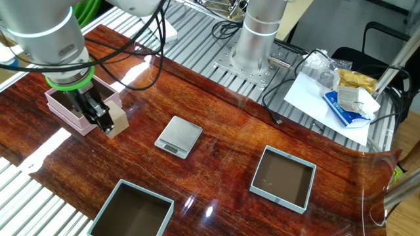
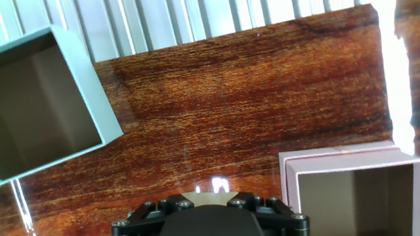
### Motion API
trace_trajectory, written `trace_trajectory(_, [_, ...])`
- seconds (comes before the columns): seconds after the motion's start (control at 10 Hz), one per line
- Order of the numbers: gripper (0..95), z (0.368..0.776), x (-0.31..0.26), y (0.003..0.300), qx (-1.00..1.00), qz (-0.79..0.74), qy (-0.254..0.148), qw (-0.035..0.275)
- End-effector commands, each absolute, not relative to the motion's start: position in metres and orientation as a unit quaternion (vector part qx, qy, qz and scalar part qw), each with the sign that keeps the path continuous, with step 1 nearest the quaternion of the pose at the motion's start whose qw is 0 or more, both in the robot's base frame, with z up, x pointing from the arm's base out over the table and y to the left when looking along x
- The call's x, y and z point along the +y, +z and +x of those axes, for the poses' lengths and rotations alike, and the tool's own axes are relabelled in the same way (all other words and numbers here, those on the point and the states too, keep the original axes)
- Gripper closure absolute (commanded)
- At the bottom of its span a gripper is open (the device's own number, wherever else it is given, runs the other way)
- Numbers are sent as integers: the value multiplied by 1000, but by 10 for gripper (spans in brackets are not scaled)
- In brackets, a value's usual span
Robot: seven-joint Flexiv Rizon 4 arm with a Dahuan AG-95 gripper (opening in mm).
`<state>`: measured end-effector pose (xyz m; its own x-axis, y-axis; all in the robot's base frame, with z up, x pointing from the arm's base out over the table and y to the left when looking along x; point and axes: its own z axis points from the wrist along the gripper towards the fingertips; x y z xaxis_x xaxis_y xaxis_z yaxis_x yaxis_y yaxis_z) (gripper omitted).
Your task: Move an object from one box to another
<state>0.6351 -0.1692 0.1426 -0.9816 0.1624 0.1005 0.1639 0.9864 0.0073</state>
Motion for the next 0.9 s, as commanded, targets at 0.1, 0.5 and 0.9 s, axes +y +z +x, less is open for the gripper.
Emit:
trace_trajectory(0.1, [950, 636, -170, 143, -998, -47, -2, 46])
trace_trajectory(0.5, [950, 636, -170, 143, -999, 11, 10, 36])
trace_trajectory(0.9, [950, 636, -170, 143, -999, 44, 11, 28])
